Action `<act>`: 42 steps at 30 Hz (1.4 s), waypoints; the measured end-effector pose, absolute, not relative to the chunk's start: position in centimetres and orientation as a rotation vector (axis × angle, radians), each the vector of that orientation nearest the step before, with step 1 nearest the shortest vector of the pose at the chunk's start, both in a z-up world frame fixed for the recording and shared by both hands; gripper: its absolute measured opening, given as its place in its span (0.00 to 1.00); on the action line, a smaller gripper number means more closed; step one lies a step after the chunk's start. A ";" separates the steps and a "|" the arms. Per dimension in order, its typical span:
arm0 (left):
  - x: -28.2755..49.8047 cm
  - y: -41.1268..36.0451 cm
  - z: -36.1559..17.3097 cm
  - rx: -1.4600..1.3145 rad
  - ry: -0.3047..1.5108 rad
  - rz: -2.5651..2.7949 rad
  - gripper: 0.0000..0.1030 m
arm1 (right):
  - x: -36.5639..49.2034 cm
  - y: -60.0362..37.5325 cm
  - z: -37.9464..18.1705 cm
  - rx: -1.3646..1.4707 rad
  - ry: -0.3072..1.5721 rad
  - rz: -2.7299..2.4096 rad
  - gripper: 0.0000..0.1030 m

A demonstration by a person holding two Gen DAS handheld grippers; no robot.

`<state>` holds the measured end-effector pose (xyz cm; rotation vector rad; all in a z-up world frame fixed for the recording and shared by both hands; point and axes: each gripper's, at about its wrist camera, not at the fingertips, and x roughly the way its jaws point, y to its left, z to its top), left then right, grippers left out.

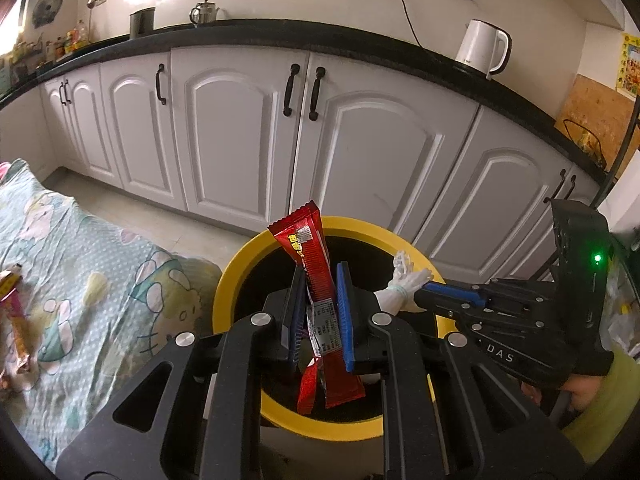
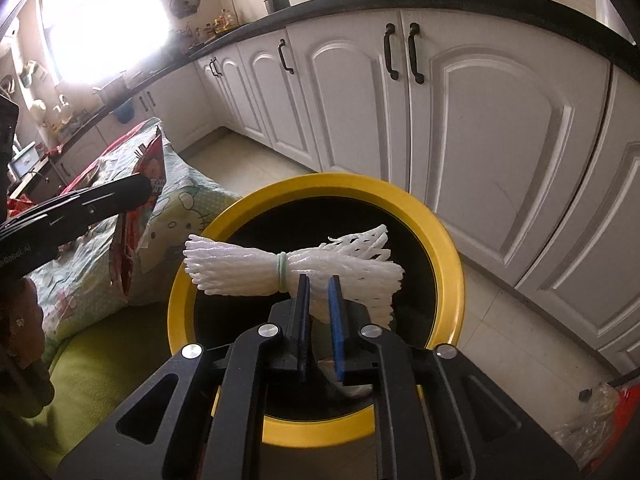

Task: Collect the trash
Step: 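Open both tools to drop the wrapper and mesh sleeve into the bin, then move both open tools back over the remaining trash on the bed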

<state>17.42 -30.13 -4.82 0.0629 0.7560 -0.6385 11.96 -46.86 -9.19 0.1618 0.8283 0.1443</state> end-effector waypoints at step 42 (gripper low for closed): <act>14.9 -12.7 1.8 -0.042 0.498 -0.158 0.89 | 12.5 -33.8 0.6 0.085 0.651 0.398 0.64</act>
